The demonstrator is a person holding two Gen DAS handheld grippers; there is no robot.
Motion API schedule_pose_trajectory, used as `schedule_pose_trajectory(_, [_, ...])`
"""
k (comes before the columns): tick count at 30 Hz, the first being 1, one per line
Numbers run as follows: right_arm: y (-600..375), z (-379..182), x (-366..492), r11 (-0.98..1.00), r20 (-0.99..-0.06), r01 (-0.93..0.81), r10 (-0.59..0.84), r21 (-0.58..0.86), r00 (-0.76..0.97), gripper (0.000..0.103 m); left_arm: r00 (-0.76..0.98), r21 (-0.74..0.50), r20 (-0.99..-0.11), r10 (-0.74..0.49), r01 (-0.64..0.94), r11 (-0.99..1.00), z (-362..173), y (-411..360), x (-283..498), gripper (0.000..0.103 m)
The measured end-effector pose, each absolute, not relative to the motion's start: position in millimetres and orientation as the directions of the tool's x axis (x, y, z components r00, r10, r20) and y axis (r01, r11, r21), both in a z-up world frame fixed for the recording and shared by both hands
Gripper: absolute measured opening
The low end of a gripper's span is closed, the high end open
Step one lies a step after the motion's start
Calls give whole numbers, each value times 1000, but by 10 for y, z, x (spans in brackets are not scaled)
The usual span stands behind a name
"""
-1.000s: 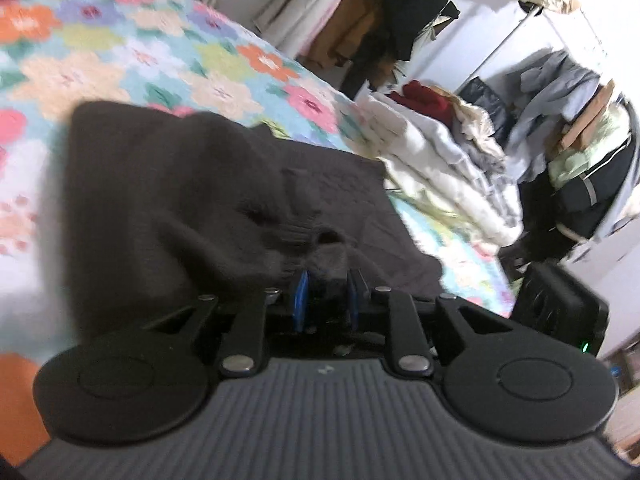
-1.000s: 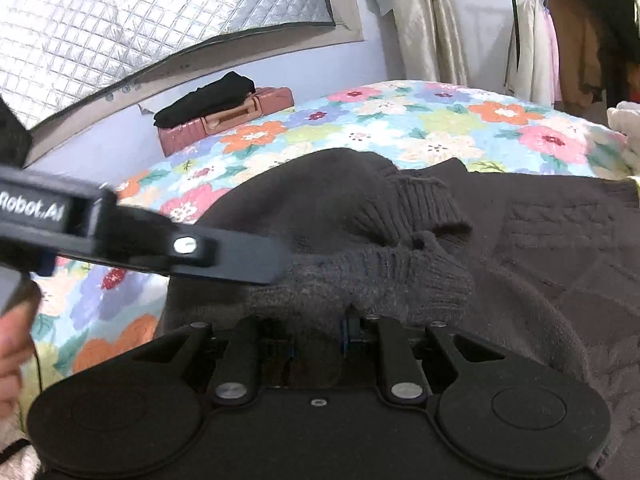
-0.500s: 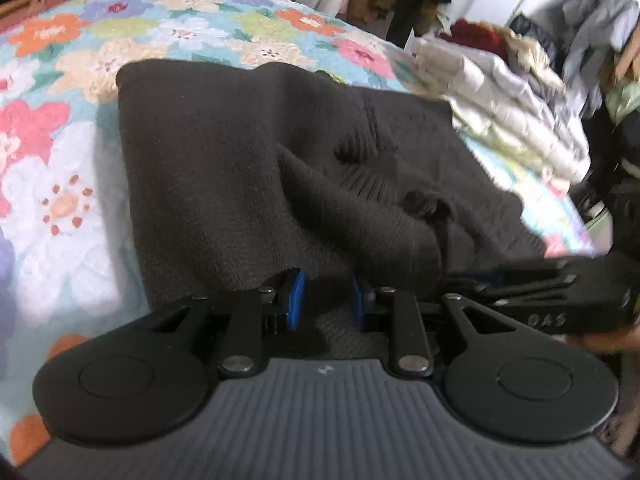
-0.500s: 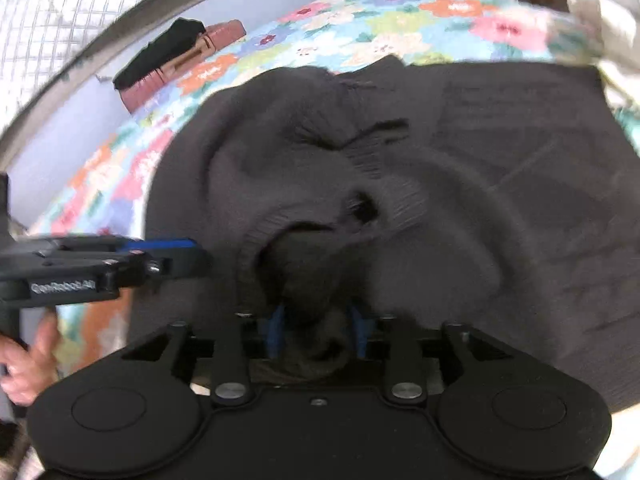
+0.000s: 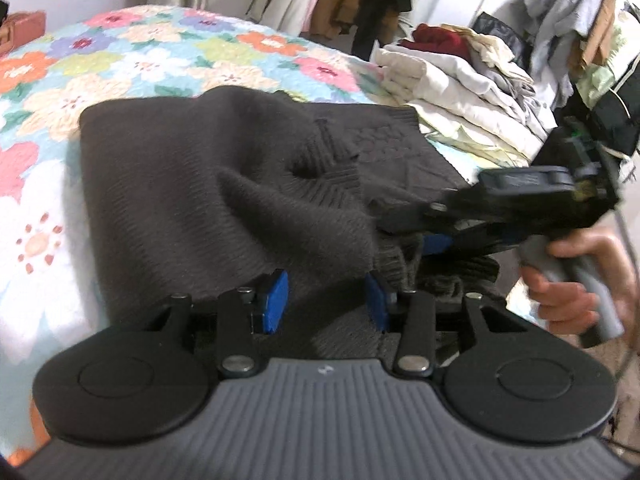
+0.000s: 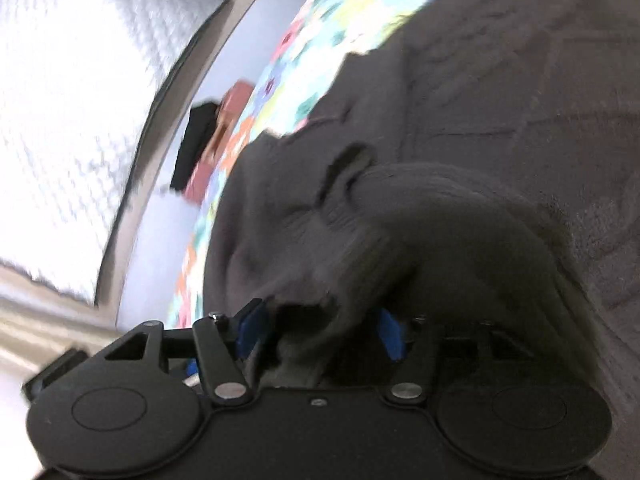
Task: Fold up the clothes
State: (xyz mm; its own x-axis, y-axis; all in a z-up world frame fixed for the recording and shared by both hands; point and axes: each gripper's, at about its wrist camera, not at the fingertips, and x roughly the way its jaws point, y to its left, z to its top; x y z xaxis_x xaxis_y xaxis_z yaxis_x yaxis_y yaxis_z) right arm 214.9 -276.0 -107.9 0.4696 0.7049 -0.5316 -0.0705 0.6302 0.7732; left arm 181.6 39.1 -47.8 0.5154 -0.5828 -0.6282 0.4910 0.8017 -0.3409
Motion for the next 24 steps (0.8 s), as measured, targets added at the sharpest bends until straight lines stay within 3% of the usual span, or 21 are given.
schedule_pose_trajectory(2, [-2633, -1061, 2168, 698, -567, -116, 656, 706, 498, 55, 513, -321, -632, -581, 509, 798, -485, 320, 1816, 46])
schedule_pose_trajectory(3, [-2516, -976, 2151, 760, -600, -176, 612, 625, 515, 34, 514, -313, -631, -582, 518, 796, -484, 295, 1811, 46])
schedule_pose_trajectory(4, [-2381, -858, 2089, 815, -614, -264, 566, 515, 550, 21, 517, -307, -626, -584, 525, 794, -481, 277, 1801, 46])
schedule_pose_trajectory(7, [-2051, -503, 1784, 886, -550, -439, 443, 148, 709, 14, 613, -252, -581, -536, 490, 834, -403, 285, 1708, 40])
schedule_pose_trajectory(9, [-1907, -270, 1505, 909, -403, -395, 315, -131, 859, 10, 720, -164, -506, -475, 461, 872, -271, 305, 1573, 39])
schedule_pose_trajectory(11, [-1931, -66, 1427, 904, -352, -394, 319, -167, 880, 10, 748, -141, -452, -485, 477, 867, -167, 326, 1487, 40])
schedule_pose_trajectory(13, [-2099, -175, 1625, 922, -451, -384, 322, -49, 832, 10, 690, -210, -491, -532, 499, 841, -220, 302, 1561, 41])
schedule_pose_trajectory(16, [-2412, -622, 2007, 955, -660, -265, 284, 131, 696, 14, 521, -335, -630, -576, 487, 807, -515, 185, 1782, 41])
schedule_pose_trajectory(18, [-2663, -768, 2121, 940, -701, -167, 333, 296, 631, 16, 471, -404, -643, -604, 461, 790, -648, 162, 1831, 41])
schedule_pose_trajectory(21, [-2732, -650, 2085, 955, -679, -112, 276, 276, 680, 24, 446, -434, -625, -641, 484, 759, -643, 137, 1840, 42])
schedule_pose_trajectory(23, [-2692, -581, 1969, 984, -650, -109, 173, 138, 740, 30, 436, -458, -613, -659, 484, 746, -638, 150, 1848, 44])
schedule_pose_trajectory(24, [-2779, -534, 1912, 986, -638, -101, 164, 135, 753, 33, 430, -472, -610, -666, 478, 741, -658, 160, 1834, 45])
